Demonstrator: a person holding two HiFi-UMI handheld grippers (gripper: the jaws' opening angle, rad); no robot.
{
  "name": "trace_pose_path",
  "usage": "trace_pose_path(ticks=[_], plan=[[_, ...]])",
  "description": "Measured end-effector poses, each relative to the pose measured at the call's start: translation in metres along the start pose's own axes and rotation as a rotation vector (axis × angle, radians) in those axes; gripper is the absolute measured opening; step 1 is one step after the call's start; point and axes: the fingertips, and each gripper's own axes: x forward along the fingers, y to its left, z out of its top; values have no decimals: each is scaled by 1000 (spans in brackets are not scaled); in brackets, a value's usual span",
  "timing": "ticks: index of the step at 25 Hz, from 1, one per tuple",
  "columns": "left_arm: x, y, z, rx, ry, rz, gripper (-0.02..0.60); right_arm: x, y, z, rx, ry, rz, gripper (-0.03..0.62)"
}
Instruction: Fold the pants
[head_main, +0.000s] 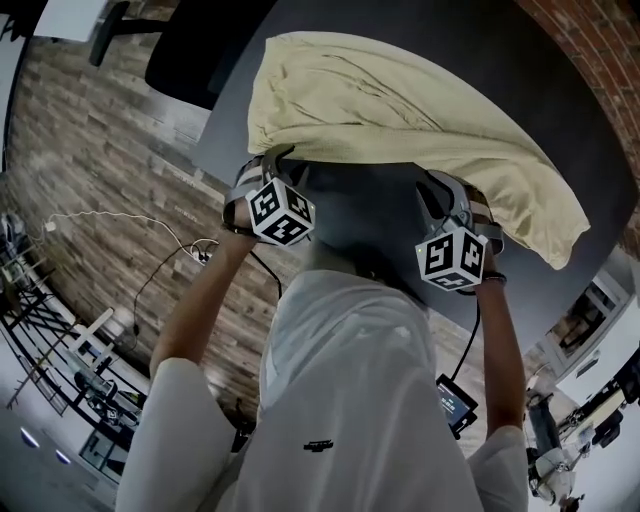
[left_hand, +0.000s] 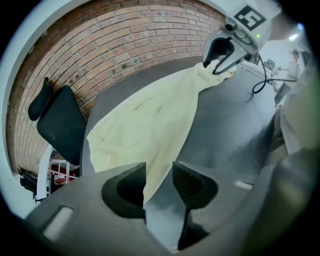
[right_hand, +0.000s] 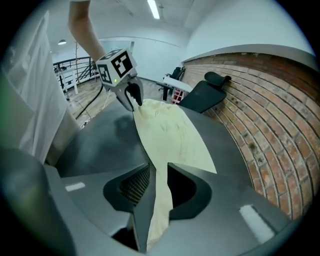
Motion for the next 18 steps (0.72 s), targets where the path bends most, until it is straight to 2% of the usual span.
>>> trace_pose_path(ticks=[6, 8, 9, 10, 11, 15, 18], plan=[[19, 7, -26, 107, 52, -85, 172, 44, -4, -6, -64, 87, 14, 155], [21, 3, -28, 103, 43, -125, 119, 53, -5, -12, -80, 116, 18, 160], [21, 2, -29, 98, 38, -133, 45, 56, -5, -15, -86, 132, 24, 160], [20, 3, -29, 95, 35, -137, 17, 58, -5, -18, -90, 147, 30, 158], [18, 4, -28, 92, 32, -139, 17, 60, -5, -20, -93, 158, 32, 146], [1, 26, -11, 73, -3, -110, 15, 56, -17, -13, -104, 151, -11, 6], [-14, 48, 6, 64, -27, -77, 15, 50, -26, -6, -88, 136, -31, 6]])
